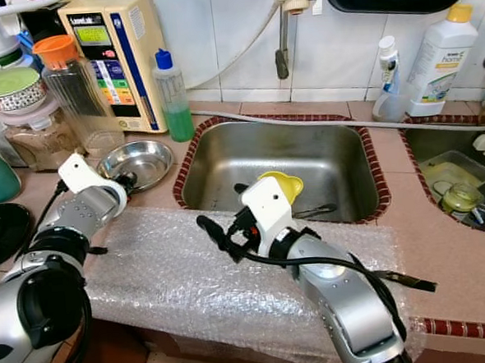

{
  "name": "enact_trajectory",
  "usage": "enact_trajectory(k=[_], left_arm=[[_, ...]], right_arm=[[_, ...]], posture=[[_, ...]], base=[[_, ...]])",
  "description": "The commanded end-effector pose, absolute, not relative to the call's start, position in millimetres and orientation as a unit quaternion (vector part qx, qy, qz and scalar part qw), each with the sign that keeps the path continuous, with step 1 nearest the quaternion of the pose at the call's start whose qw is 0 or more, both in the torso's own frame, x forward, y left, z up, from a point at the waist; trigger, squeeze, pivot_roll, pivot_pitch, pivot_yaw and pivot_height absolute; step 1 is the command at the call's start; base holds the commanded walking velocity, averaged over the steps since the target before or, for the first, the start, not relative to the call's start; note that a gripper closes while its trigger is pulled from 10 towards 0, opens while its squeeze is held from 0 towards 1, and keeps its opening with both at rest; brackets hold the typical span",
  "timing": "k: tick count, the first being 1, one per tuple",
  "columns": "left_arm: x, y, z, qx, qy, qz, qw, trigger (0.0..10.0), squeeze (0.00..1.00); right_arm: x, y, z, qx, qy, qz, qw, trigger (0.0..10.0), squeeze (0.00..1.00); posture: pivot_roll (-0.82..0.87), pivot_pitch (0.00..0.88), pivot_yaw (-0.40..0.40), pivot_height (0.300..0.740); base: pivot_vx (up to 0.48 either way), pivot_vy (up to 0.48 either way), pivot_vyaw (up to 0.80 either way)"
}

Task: Kitchen organization

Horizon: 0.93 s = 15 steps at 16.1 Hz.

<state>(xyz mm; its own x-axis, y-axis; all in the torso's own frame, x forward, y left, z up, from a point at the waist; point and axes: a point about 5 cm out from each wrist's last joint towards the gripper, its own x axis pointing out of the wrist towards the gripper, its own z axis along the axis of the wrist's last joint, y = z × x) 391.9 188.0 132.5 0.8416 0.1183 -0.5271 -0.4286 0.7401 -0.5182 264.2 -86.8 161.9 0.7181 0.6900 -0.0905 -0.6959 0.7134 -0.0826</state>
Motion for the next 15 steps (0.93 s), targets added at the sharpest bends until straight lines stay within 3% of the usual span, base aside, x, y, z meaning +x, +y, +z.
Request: enact_trajectory(k=[1, 10, 15], left_arm=[[392.3, 194.4, 135.1, -0.318, 0.235, 0.165, 0.904, 0.0, 0.0], [387.2, 208.1, 127.4, -0.288, 0.235, 0.192, 0.908, 0.0, 0.0], [382.8, 217.8, 123.0, -0.267, 0.189, 0.212, 0.921, 0.0, 0.0]], right_arm=[[263.1, -84.2, 161.9, -0.062, 0.03, 0.384, 0.921, 10.0, 0.0], [262.3, -83.2, 158.4, -0.078, 0.035, 0.388, 0.918, 10.0, 0.0], [262.5, -85.4, 156.8, -0.081, 0.037, 0.383, 0.92, 10.0, 0.0]], posture=[[-0.06, 0.0, 0.094, 0.74], [-0.06, 0.0, 0.091, 0.74], [-0.05, 0.0, 0.086, 0.74]], base=[[0.0, 0.0, 0.0], [0.0, 0.0, 0.0], [0.0, 0.0, 0.0]])
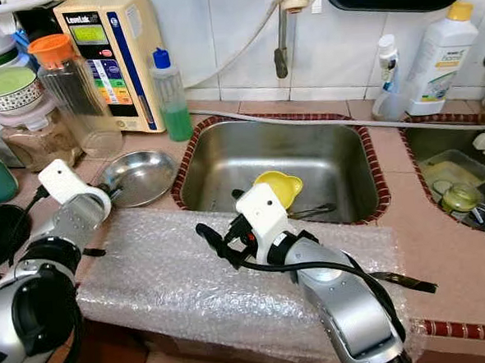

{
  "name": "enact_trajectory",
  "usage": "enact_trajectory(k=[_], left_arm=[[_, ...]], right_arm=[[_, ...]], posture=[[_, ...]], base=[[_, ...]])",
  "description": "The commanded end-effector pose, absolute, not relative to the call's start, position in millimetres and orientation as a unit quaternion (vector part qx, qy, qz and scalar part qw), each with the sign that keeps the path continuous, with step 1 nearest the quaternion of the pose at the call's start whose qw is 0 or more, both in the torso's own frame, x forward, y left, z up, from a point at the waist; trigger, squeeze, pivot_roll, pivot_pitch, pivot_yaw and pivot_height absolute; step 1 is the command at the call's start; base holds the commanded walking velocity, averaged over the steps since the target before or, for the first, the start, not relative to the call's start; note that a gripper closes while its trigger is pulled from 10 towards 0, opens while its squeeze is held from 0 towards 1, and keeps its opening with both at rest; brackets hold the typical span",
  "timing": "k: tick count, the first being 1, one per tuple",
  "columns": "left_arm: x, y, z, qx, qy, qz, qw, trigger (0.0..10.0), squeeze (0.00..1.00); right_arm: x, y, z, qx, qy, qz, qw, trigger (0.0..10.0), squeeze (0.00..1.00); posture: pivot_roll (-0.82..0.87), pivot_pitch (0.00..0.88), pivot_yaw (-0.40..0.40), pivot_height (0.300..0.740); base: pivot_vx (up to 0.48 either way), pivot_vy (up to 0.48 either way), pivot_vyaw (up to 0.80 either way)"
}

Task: Kitchen organization

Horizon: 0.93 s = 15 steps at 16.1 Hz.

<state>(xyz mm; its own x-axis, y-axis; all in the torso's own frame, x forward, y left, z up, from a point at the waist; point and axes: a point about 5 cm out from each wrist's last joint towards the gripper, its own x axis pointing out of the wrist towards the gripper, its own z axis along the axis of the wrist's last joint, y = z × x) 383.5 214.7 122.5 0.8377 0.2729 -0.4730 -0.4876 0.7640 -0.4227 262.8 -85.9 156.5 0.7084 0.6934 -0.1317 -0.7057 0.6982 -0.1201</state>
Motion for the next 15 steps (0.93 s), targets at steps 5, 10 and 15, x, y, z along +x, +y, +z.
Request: enact_trajectory(k=[5, 10, 15], left_arm=[[389.4, 210.0, 141.1, -0.264, 0.102, 0.158, 0.946, 0.0, 0.0], [390.4, 169.4, 159.0, -0.27, 0.018, 0.011, 0.963, 0.0, 0.0], [379.7, 127.6, 186.5, -0.294, -0.047, -0.137, 0.945, 0.0, 0.0]], right_arm=[[270.3, -88.4, 157.9, -0.089, 0.034, 0.375, 0.922, 10.0, 0.0], [284.1, -100.0, 154.2, -0.114, 0.029, 0.314, 0.942, 10.0, 0.0], [309.4, -131.5, 160.2, -0.112, 0.001, 0.167, 0.98, 10.0, 0.0]], posture=[[-0.04, 0.0, 0.067, 0.74], [-0.04, 0.0, 0.069, 0.74], [-0.02, 0.0, 0.063, 0.74]], base=[[0.0, 0.0, 0.0], [0.0, 0.0, 0.0], [0.0, 0.0, 0.0]])
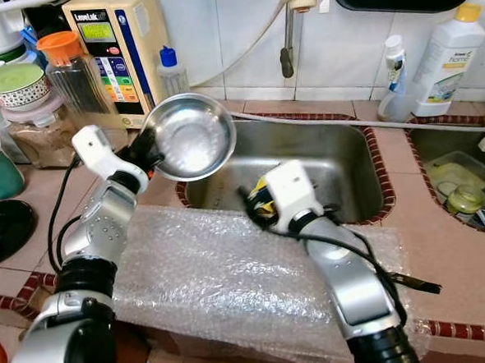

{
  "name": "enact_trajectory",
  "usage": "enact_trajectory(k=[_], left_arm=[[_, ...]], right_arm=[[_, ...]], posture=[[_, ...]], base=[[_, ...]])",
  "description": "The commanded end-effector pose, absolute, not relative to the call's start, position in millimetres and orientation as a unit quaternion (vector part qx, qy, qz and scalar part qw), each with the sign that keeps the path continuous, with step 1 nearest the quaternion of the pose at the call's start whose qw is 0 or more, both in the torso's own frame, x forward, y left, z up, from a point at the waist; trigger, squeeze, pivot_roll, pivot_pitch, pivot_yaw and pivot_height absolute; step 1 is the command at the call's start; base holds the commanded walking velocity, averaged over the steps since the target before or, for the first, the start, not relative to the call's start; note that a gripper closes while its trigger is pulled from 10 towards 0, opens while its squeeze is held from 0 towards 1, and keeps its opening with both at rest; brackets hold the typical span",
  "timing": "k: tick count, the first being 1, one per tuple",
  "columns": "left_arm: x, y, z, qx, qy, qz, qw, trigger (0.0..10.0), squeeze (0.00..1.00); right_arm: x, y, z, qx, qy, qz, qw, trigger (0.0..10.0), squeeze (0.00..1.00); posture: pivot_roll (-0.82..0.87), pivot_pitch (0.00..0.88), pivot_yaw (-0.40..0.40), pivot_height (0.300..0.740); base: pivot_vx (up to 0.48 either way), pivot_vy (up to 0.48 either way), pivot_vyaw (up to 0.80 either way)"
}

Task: Kitchen organization

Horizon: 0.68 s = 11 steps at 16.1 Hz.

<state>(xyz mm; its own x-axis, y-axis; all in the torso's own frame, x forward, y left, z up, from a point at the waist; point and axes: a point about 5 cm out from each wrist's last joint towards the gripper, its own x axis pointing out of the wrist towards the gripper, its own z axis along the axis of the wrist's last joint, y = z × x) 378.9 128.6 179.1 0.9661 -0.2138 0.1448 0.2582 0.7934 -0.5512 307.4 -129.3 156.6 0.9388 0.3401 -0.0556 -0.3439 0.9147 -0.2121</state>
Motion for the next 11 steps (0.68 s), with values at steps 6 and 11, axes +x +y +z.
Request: enact_trajectory(k=[6, 11], left_arm=[[359.5, 84.7, 184.2, -0.274, -0.043, -0.22, 0.935, 0.0, 0.0], [353.0, 74.5, 188.1, -0.256, -0.048, -0.242, 0.935, 0.0, 0.0]], right_arm=[[324.1, -143.9, 170.5, -0.044, -0.022, 0.102, 0.994, 10.0, 0.0], [335.3, -152.4, 177.0, 0.014, -0.022, 0.073, 0.997, 10.0, 0.0]], posture=[[-0.02, 0.0, 0.056, 0.74], [-0.02, 0.0, 0.055, 0.74]], base=[[0.0, 0.0, 0.0], [0.0, 0.0, 0.0]])
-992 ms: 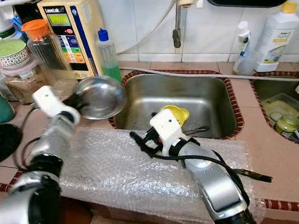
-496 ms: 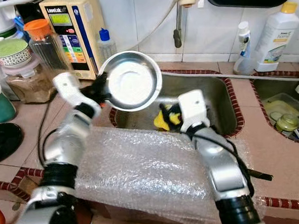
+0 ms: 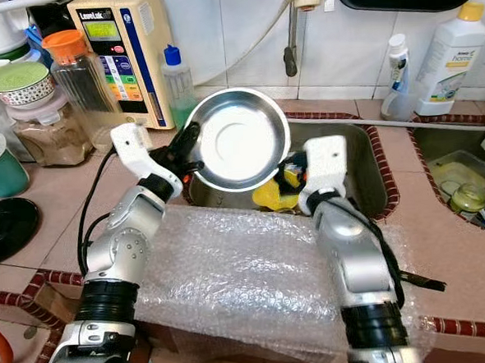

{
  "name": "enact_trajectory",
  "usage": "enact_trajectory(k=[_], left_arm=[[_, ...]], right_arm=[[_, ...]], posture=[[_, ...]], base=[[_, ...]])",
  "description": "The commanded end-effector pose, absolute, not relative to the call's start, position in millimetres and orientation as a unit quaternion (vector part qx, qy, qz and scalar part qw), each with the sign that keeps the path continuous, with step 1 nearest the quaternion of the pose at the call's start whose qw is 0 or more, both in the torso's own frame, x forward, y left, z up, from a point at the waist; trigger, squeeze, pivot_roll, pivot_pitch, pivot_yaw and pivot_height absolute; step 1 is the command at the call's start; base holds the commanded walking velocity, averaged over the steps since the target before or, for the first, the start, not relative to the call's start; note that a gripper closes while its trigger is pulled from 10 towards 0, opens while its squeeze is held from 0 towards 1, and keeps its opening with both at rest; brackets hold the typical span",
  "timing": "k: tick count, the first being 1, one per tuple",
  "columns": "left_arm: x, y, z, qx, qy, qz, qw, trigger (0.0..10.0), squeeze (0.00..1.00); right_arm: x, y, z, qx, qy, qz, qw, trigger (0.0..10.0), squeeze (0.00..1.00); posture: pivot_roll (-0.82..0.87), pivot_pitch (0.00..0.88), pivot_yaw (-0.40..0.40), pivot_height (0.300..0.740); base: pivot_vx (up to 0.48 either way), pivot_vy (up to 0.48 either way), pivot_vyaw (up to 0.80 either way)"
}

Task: Kitchen organization

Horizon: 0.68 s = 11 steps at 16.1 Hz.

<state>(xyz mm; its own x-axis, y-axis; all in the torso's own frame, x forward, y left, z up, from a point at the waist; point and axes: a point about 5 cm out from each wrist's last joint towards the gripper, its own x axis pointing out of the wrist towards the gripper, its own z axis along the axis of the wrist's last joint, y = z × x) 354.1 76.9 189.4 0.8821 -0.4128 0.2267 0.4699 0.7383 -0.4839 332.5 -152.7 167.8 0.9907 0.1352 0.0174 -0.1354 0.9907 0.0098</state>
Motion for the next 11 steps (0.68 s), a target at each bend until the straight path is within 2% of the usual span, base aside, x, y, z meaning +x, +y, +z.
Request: enact_trajectory(k=[1, 4, 7, 9, 11], left_arm=[[354.2, 77.7, 188.5, -0.26, -0.049, -0.229, 0.937, 0.0, 0.0], [358.8, 92.4, 195.9, -0.26, -0.07, -0.19, 0.944, 0.0, 0.0], [362.2, 100.5, 195.8, -0.244, -0.072, -0.159, 0.954, 0.0, 0.0], [362.1, 96.5, 190.6, -0.237, -0.061, -0.161, 0.956, 0.0, 0.0], [360.1, 87.6, 186.3, -0.236, -0.05, -0.174, 0.955, 0.0, 0.0]], right_arm=[[334.7, -155.9, 177.5, 0.001, -0.023, 0.069, 0.997, 10.0, 0.0], [329.8, -178.6, 170.7, -0.04, -0.009, 0.02, 0.999, 10.0, 0.0], [328.0, -198.3, 183.4, -0.063, -0.043, -0.056, 0.996, 10.0, 0.0], [326.3, -196.6, 200.6, -0.021, -0.093, -0.047, 0.994, 10.0, 0.0], [322.8, -181.3, 214.1, 0.026, -0.129, 0.006, 0.991, 10.0, 0.0]], posture=[[-0.03, 0.0, 0.054, 0.74], [-0.03, 0.0, 0.055, 0.74], [-0.04, 0.0, 0.065, 0.74], [-0.04, 0.0, 0.072, 0.74], [-0.05, 0.0, 0.075, 0.74]], base=[[0.0, 0.0, 0.0], [0.0, 0.0, 0.0], [0.0, 0.0, 0.0], [0.0, 0.0, 0.0], [0.0, 0.0, 0.0]])
